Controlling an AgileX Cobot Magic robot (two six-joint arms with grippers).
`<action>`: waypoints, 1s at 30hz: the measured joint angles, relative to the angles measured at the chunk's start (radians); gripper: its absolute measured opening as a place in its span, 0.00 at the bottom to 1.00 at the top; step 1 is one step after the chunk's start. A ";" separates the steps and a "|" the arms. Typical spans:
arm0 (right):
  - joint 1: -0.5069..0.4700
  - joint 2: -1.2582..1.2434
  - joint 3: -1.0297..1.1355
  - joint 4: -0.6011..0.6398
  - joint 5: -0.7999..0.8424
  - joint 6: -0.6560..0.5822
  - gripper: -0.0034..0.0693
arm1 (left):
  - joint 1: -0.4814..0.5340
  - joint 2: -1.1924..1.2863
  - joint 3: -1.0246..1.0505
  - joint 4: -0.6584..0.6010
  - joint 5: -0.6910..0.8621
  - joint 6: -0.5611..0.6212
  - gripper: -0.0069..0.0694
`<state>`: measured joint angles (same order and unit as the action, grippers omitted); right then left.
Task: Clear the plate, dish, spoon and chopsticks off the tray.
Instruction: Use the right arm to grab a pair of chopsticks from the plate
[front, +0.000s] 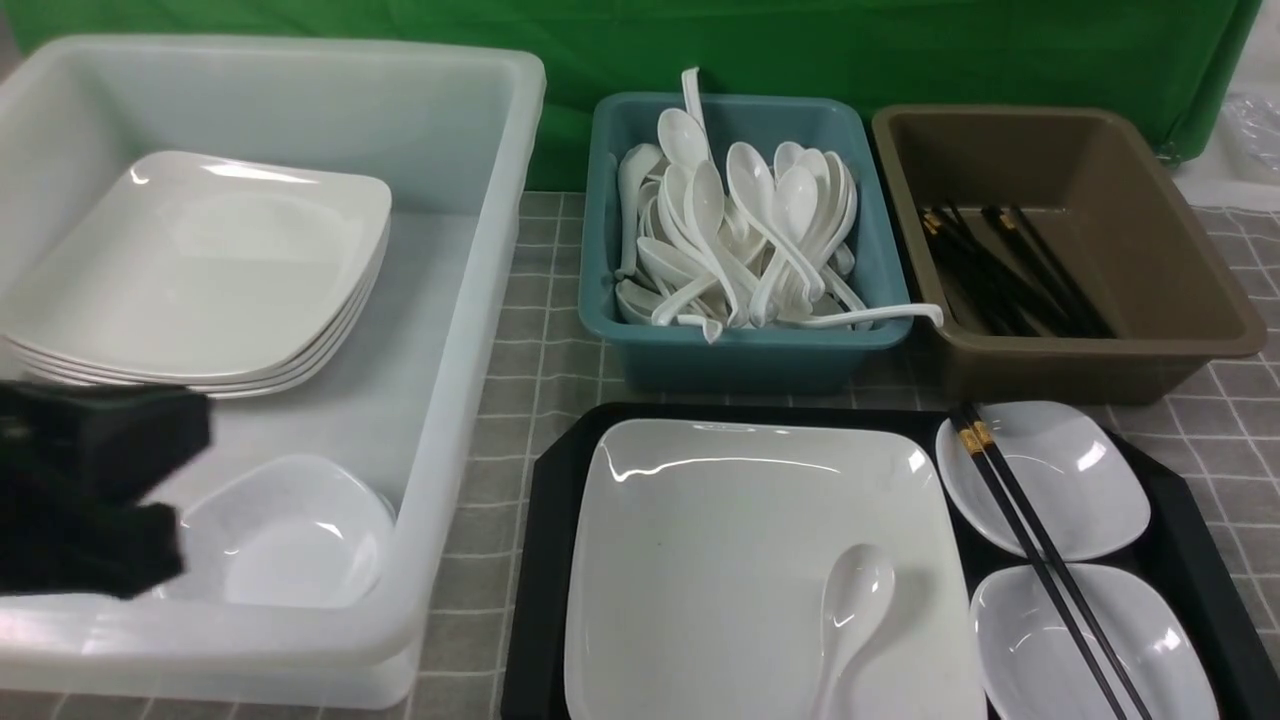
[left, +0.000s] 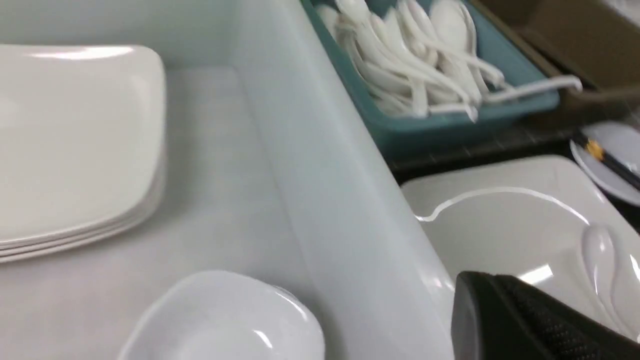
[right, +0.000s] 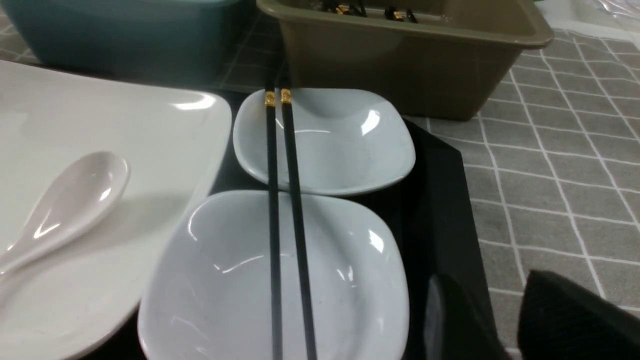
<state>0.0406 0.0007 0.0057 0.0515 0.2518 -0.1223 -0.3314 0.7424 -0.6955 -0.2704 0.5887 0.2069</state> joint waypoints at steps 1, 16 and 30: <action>0.000 0.000 0.000 0.000 -0.008 0.000 0.38 | -0.035 0.034 -0.010 0.012 -0.001 0.000 0.10; 0.000 0.000 0.001 0.059 -0.388 0.436 0.37 | -0.198 0.151 -0.047 0.046 -0.024 0.041 0.10; 0.187 0.804 -0.645 0.053 0.428 0.122 0.34 | -0.198 0.130 -0.047 -0.081 -0.075 0.179 0.10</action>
<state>0.2275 0.8045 -0.6396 0.1044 0.6800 0.0000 -0.5296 0.8722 -0.7424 -0.3515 0.5141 0.3859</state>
